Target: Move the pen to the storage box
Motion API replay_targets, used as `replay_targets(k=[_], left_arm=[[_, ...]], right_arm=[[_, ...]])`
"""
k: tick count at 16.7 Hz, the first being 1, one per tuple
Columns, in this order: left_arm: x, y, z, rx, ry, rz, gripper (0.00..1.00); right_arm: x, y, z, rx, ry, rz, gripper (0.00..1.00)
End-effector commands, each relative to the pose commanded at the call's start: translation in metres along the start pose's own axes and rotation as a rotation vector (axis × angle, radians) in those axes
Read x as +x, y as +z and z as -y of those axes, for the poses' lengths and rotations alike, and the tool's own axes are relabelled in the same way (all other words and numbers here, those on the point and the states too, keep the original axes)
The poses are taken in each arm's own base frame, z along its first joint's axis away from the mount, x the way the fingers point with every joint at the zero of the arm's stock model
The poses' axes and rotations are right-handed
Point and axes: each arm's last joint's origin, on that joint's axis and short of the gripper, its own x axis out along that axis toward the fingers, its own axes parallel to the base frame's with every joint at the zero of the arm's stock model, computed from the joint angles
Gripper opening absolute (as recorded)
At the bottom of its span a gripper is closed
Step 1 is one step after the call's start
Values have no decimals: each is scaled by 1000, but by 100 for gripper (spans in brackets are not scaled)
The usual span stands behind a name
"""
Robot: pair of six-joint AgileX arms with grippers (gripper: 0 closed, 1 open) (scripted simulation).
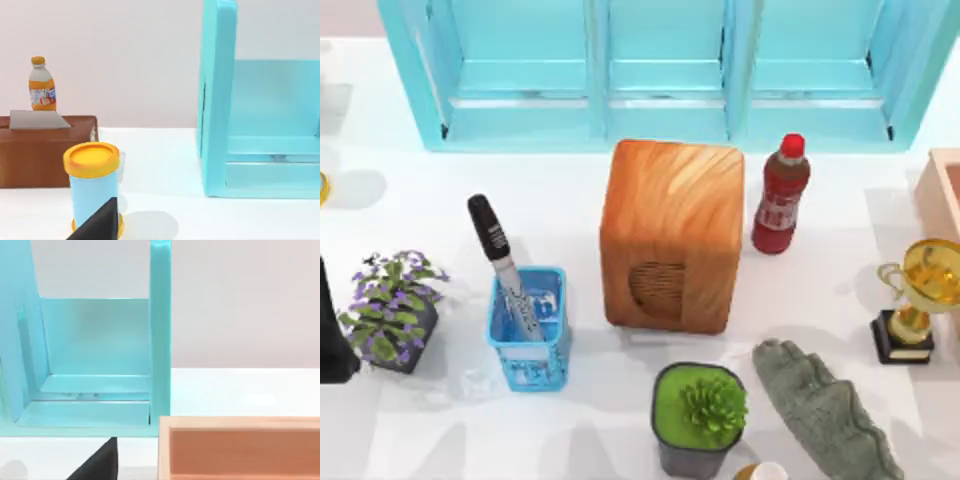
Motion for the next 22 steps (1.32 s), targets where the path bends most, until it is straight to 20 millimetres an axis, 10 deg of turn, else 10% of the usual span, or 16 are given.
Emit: replay_targets(k=[6,12,17,22], left_arm=[[0,0,0,0,0,0,100],[0,0,0,0,0,0,100],[0,0,0,0,0,0,100],[0,0,0,0,0,0,100]], right_arm=[[1,18,-9,13,105,-75,100],[24,105,-48,28,439,-346,100],[73,181,-120,-7,716,-585,100],[116,200,-217,-94,898,-801,100]])
